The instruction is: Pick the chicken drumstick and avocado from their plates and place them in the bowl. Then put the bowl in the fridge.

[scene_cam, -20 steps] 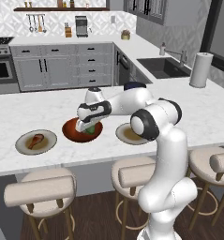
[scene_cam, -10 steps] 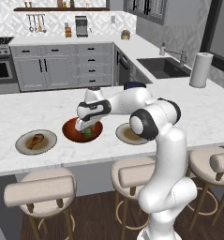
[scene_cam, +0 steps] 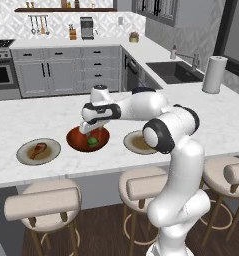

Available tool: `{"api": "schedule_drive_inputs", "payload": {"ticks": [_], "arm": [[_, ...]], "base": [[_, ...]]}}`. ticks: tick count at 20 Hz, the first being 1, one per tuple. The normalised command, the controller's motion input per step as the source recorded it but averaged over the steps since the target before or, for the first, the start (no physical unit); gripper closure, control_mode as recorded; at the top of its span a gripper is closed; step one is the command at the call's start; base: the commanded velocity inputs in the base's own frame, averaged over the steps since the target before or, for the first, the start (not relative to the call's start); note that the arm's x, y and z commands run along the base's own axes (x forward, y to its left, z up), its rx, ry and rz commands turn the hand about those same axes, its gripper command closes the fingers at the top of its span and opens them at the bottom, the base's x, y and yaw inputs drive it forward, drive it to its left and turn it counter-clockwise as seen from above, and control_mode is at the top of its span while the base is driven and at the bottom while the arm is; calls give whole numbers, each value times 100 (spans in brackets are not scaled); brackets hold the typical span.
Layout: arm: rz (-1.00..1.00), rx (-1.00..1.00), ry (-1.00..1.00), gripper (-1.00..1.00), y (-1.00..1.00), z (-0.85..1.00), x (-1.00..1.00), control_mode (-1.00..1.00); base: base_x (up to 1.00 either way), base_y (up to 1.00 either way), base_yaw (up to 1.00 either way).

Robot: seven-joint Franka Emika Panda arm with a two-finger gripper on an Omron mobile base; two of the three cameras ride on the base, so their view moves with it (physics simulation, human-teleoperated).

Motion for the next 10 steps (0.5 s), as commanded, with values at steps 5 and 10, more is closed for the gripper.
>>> {"api": "schedule_drive_inputs", "payload": {"ticks": [5, 10], "arm": [[-25, 3, -20, -100, -51, 56, -99, -100], [-25, 10, -15, -100, -73, 68, -100, -100]], "base": [[0, 0, 0], [0, 0, 0]]}}
